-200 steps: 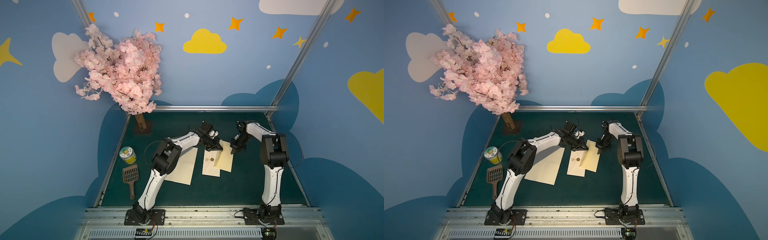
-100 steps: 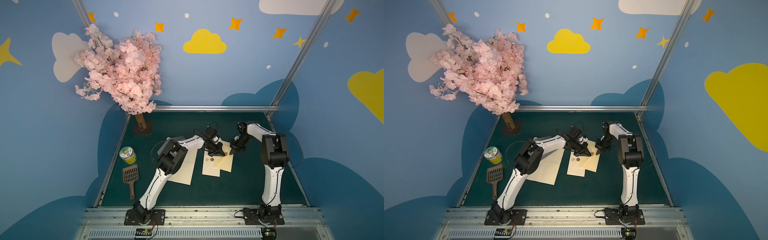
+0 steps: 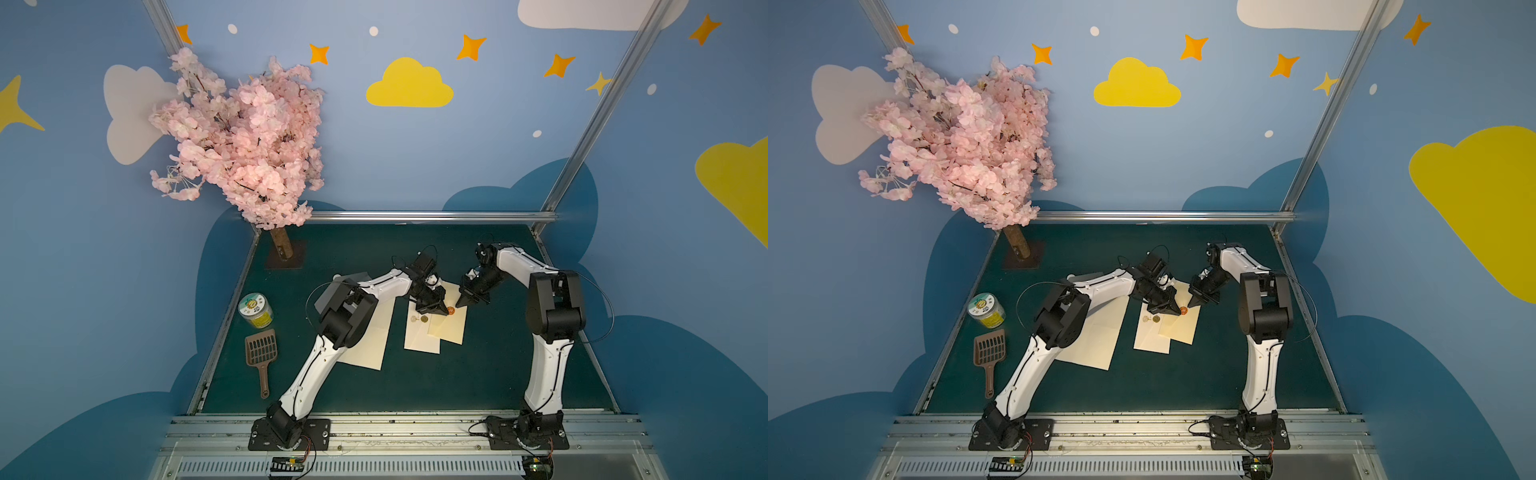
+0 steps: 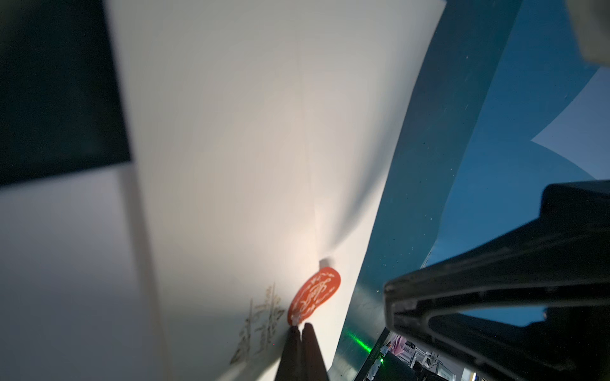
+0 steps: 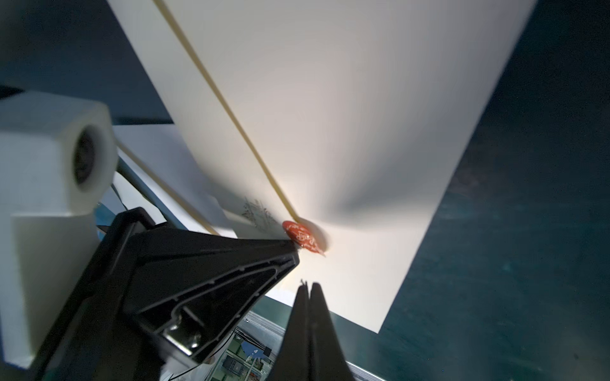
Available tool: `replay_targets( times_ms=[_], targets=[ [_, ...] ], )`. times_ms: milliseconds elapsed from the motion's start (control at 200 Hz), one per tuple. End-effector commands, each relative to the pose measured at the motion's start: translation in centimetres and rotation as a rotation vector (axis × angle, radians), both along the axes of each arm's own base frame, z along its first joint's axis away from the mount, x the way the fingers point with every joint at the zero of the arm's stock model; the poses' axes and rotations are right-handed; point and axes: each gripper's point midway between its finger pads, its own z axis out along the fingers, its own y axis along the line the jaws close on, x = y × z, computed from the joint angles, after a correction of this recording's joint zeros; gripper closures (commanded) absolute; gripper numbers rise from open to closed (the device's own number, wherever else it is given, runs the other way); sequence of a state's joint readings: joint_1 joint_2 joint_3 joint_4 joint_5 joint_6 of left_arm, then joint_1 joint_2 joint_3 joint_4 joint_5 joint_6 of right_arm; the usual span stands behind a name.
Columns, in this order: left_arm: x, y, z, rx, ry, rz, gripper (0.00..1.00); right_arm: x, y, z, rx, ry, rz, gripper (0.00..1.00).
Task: Fold the letter paper in half and place it into the envelope
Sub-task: Fold the envelope flap on the envelope.
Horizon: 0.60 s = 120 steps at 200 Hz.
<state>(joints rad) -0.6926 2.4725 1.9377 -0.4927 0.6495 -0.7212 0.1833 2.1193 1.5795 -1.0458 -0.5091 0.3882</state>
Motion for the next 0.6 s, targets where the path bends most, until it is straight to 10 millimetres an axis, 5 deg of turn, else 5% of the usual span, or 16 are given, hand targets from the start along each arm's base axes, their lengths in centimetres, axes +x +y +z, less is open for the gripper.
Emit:
replay_targets(
  times_ms=[0, 340, 596],
  targets=[
    [-0.8, 0.9, -2.0, 0.069, 0.031, -0.013, 0.97, -0.4, 0.7, -0.3, 0.025, 0.016, 0.005, 1.00],
    [-0.9, 1.0, -1.5, 0.070, 0.028, -0.026, 0.97, 0.2, 1.6, -3.6, -0.012, 0.058, 0.028, 1.00],
    [-0.9, 1.1, -1.0, 0.064, 0.029, -0.026, 0.97, 0.1, -0.1, -5.5, -0.140, 0.081, 0.036, 1.00]
  ],
)
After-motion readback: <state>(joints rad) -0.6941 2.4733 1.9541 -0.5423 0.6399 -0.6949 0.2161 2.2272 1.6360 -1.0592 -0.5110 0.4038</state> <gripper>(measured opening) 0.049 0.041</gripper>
